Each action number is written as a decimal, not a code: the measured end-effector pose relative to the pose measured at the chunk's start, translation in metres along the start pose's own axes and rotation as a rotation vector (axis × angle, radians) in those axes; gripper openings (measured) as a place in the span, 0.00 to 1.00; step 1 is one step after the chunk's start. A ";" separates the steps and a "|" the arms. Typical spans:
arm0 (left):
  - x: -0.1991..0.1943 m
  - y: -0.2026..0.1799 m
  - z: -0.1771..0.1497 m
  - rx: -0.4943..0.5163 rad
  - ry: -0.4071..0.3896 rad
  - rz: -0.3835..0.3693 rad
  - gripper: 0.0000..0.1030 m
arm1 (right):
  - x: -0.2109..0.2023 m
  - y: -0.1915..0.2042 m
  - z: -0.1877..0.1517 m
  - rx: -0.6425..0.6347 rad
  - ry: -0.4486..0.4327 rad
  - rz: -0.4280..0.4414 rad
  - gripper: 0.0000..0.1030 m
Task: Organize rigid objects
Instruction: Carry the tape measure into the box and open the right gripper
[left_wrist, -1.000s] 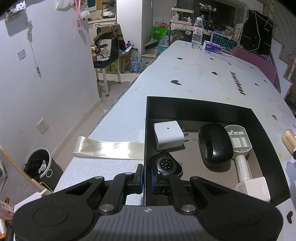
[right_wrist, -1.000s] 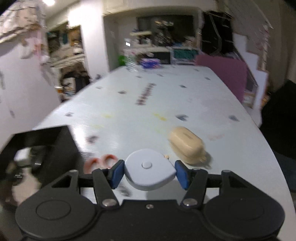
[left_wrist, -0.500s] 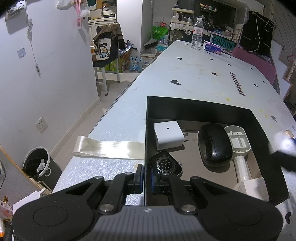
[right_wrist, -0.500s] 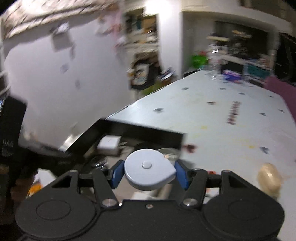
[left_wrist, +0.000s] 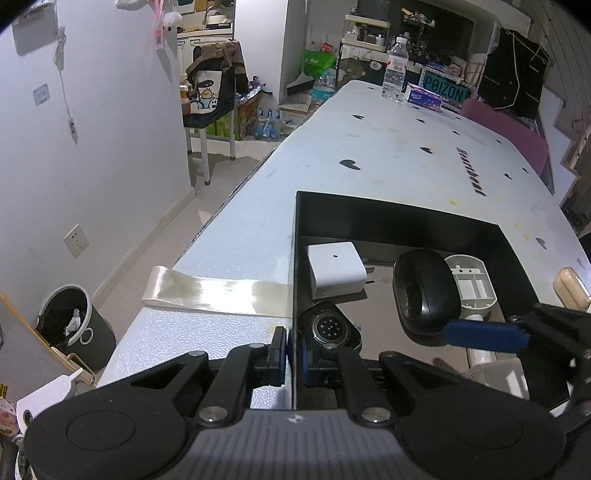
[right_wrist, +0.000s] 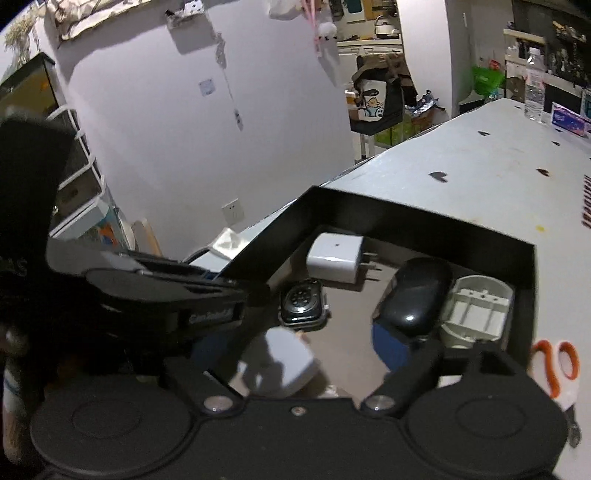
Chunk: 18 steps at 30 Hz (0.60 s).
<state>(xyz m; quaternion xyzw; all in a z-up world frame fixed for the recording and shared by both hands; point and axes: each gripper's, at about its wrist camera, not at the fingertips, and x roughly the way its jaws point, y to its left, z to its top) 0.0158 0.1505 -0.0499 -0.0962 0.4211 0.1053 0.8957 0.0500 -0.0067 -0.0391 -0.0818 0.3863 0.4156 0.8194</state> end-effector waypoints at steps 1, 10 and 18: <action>0.000 0.000 0.000 -0.001 0.001 0.000 0.07 | -0.002 -0.002 0.000 -0.001 0.008 -0.017 0.56; 0.000 -0.001 0.001 0.001 0.001 0.004 0.07 | 0.007 -0.011 0.001 -0.054 0.183 -0.079 0.07; 0.000 -0.002 0.001 -0.001 0.001 0.002 0.07 | 0.039 -0.004 0.019 -0.036 0.298 0.038 0.06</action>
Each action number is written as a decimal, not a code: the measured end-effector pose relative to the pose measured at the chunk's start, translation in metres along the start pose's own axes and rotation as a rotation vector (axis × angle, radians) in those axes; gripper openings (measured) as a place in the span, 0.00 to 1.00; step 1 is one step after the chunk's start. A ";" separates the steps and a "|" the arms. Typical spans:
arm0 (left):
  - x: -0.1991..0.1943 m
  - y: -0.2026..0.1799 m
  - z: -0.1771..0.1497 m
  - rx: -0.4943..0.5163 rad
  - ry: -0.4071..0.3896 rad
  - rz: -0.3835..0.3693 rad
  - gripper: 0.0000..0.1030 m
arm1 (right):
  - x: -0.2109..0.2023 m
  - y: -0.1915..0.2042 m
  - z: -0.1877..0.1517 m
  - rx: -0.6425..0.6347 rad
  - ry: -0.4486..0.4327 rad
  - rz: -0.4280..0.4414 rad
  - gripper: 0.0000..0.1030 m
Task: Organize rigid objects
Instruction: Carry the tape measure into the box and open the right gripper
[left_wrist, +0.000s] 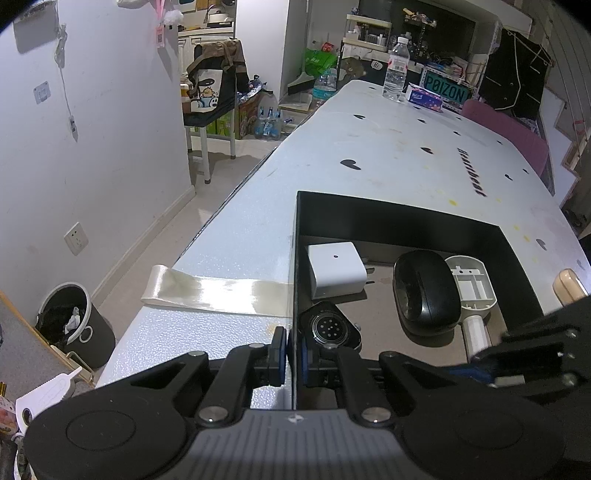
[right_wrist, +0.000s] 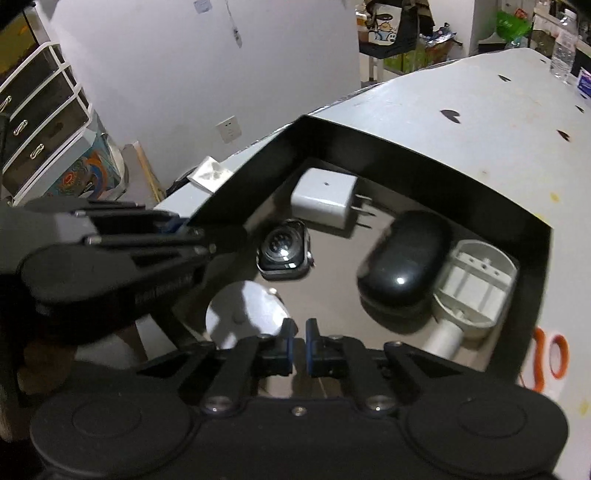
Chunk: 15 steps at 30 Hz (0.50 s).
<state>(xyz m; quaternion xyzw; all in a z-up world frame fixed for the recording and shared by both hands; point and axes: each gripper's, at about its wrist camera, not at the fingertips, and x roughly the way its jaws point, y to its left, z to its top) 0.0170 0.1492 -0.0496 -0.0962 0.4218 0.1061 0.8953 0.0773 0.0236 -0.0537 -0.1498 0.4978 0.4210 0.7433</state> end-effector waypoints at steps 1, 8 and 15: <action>0.000 0.000 0.000 -0.001 0.000 -0.001 0.07 | 0.002 0.001 0.001 0.009 0.002 0.019 0.06; 0.000 0.000 0.000 0.000 0.000 0.001 0.07 | -0.008 0.011 -0.004 -0.008 -0.030 0.011 0.05; 0.000 0.000 0.000 0.000 0.000 0.001 0.07 | -0.051 0.011 -0.016 0.016 -0.139 -0.046 0.24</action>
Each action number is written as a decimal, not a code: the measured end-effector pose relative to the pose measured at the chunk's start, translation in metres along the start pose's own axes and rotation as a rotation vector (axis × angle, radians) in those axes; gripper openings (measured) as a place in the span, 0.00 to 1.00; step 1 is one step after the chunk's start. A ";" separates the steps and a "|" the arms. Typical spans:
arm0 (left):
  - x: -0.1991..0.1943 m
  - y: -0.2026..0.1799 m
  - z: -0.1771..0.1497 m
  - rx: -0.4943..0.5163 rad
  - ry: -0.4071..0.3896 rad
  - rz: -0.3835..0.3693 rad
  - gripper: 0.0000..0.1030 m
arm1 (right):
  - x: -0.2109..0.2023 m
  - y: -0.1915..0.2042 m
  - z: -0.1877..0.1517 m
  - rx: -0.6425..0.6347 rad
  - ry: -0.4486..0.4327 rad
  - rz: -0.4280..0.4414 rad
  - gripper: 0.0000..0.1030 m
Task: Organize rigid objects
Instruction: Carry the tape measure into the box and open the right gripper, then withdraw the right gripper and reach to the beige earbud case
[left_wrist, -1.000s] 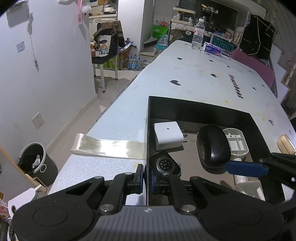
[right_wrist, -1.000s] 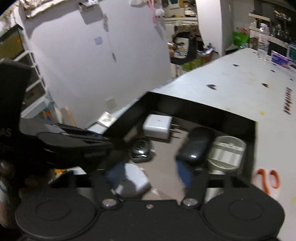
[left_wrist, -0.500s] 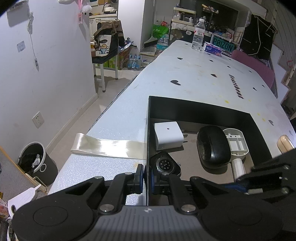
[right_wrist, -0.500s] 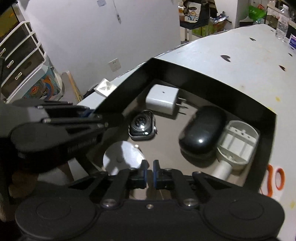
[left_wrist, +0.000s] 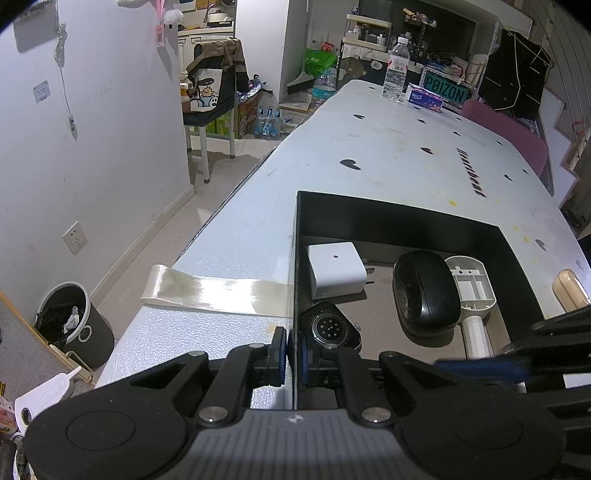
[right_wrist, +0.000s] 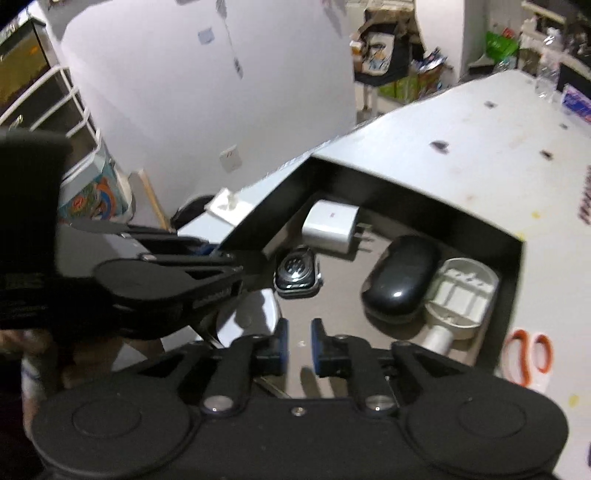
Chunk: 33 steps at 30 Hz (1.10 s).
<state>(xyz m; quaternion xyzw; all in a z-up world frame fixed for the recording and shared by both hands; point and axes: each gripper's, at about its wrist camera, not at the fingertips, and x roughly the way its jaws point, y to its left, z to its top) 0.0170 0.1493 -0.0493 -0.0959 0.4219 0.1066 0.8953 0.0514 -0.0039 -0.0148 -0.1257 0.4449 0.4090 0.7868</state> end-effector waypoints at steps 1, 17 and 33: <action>0.000 0.000 0.000 0.000 0.000 0.000 0.07 | -0.006 0.000 -0.001 -0.003 -0.012 -0.012 0.26; 0.000 -0.001 0.000 0.002 0.000 0.002 0.07 | -0.056 -0.005 -0.027 0.077 -0.145 -0.162 0.97; 0.000 -0.001 0.000 0.003 0.000 0.003 0.07 | -0.058 -0.015 -0.039 0.111 -0.177 -0.224 1.00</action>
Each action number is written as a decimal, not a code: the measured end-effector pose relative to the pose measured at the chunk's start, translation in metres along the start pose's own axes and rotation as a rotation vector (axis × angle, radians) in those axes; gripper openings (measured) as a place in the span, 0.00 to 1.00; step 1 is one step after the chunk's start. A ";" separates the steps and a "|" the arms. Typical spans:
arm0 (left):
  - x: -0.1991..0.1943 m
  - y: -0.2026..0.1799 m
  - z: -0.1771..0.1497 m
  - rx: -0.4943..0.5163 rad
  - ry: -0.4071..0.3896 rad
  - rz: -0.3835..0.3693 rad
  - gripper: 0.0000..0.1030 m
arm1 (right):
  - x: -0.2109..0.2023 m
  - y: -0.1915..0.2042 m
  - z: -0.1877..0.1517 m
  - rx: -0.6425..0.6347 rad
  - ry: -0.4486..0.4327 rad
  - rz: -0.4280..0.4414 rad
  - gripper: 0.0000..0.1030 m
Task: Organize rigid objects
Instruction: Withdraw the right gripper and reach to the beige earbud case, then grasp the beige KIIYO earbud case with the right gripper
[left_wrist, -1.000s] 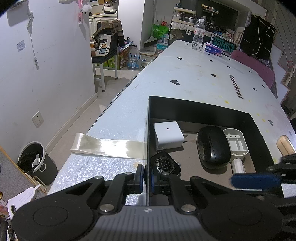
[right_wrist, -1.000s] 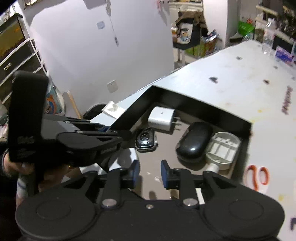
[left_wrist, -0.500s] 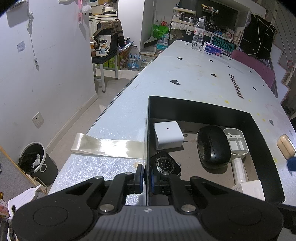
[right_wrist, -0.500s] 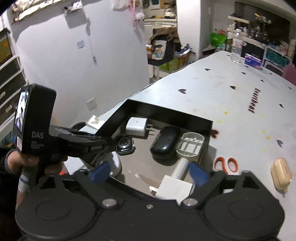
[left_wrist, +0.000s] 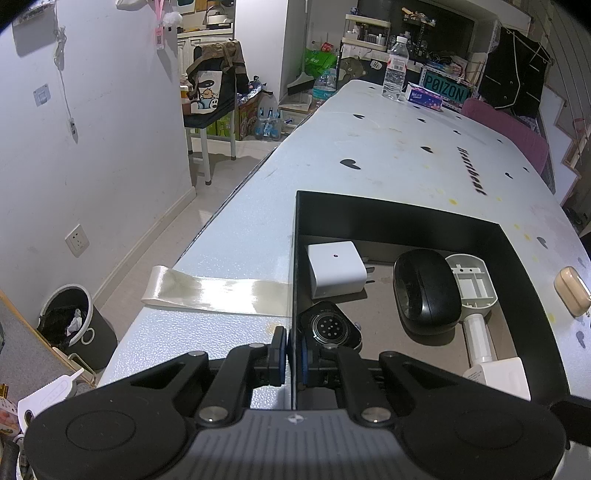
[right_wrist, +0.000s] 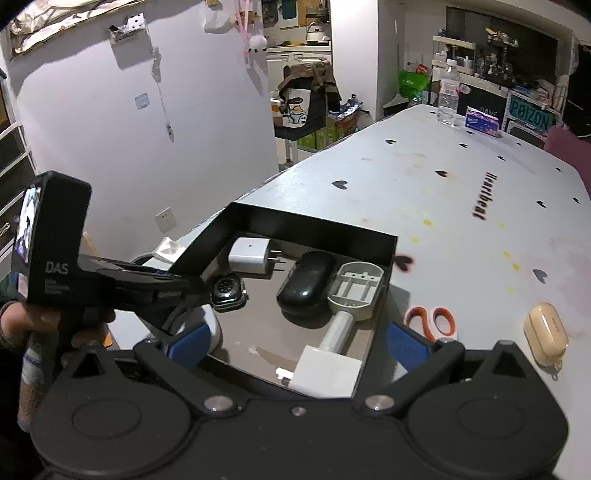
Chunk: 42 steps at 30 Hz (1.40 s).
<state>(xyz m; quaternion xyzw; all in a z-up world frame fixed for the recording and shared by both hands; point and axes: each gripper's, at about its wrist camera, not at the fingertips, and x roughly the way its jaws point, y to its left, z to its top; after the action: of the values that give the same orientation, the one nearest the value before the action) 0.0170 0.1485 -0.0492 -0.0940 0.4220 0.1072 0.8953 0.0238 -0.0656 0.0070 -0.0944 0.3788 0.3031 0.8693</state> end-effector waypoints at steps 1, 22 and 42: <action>0.000 0.000 0.000 0.000 0.000 0.000 0.07 | 0.000 -0.002 -0.001 0.005 -0.001 -0.005 1.00; 0.000 0.001 0.000 0.006 -0.001 0.006 0.07 | -0.016 -0.143 -0.056 0.377 -0.209 -0.432 1.00; 0.000 -0.005 -0.002 0.036 -0.005 0.019 0.07 | 0.056 -0.227 -0.056 0.308 -0.182 -0.385 0.76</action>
<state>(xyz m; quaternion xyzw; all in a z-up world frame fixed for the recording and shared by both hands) 0.0171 0.1437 -0.0502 -0.0738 0.4226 0.1082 0.8968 0.1554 -0.2437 -0.0866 -0.0036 0.3157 0.0781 0.9456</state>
